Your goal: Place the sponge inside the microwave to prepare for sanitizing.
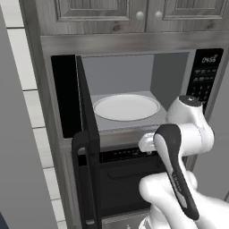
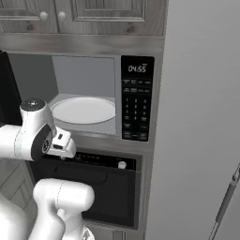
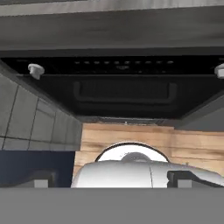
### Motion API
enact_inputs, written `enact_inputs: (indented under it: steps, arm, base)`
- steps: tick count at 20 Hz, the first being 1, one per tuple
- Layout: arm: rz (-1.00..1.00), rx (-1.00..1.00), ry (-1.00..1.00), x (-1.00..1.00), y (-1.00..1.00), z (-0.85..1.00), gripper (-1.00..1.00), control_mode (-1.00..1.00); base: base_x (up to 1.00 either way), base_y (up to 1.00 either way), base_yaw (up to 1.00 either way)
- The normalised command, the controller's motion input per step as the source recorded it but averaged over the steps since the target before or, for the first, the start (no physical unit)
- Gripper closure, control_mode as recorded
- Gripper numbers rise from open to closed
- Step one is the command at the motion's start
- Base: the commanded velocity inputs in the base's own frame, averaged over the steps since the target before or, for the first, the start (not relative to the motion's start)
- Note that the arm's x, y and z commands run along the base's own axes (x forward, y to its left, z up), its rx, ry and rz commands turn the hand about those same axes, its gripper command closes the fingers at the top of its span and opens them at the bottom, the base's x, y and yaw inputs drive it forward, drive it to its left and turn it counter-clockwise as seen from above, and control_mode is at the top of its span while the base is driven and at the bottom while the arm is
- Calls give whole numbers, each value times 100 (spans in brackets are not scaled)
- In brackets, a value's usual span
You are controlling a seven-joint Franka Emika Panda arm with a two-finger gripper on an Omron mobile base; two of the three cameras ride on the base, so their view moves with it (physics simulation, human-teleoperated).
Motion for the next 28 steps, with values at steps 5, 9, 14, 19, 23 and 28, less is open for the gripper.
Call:
enact_inputs:
  steps: [5, 9, 14, 19, 23, 28]
  arm:
    - [-47, -31, 13, 1, -37, 0, -100, -100]
    - [2, 0, 0, 1, -18, 0, -100, -100]
    - [24, 0, 0, 7, -53, -10, -100, -100]
    - [3, 0, 0, 0, 0, 0, -100, -100]
    - [0, 0, 0, 0, 0, 0, -100, -100]
    - [0, 0, 0, 0, 0, 0, -100, 100]
  base:
    - [0, 0, 0]
    - [0, 0, 0]
    - [0, 0, 0]
    - [0, 0, 0]
    - [0, 0, 0]
    - [-52, -24, 0]
